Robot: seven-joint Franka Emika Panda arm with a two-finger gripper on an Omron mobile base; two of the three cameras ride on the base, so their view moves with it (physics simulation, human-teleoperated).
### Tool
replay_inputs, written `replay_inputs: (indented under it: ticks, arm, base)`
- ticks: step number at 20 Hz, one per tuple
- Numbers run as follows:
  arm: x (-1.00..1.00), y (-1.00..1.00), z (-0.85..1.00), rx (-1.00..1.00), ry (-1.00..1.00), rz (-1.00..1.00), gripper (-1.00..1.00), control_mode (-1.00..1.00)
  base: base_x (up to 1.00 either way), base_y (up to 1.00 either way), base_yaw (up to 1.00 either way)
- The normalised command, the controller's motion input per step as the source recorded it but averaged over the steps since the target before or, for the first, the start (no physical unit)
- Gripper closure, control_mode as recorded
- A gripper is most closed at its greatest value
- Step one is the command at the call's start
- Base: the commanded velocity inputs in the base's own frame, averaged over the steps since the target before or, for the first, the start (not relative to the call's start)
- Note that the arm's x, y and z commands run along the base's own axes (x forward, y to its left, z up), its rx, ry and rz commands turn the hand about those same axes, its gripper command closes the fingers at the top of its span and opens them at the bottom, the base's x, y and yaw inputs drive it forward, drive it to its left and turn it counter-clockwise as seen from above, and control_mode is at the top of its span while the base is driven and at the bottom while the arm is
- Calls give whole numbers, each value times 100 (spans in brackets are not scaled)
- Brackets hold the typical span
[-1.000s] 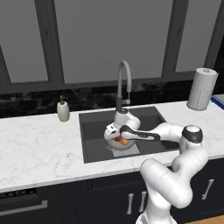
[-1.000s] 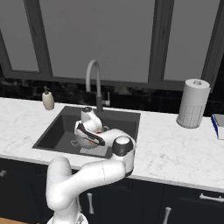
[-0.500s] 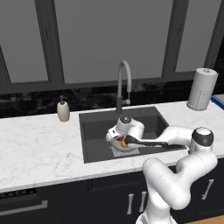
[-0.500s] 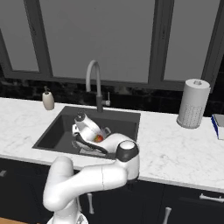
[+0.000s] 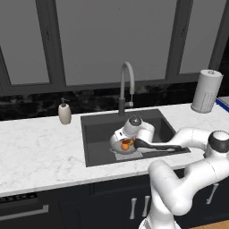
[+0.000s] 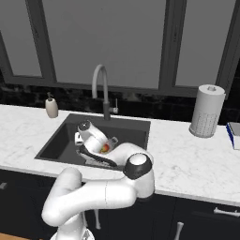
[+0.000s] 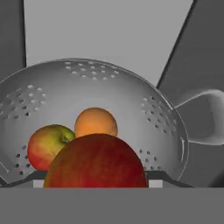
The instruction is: Put the colander in the sink, put the tangerine, apple, apple in the colander, and turn on the sink faucet and pour water over the colander.
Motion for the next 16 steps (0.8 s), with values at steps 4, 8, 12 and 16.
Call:
replay_inputs:
  ticks: [4,8,12,16]
  arm:
    - [-46,0,43,0,26,0,-100,-100]
    - [-37,3,13,-6,3,-6,-100,-100]
    - [-92,2,66,-2,-20,-10,-100,-100]
    - [-100,2,60,0,-34,-13,-100,-100]
  base:
    - [0,0,0]
    - [0,0,0]
    - [0,0,0]
    - [0,0,0]
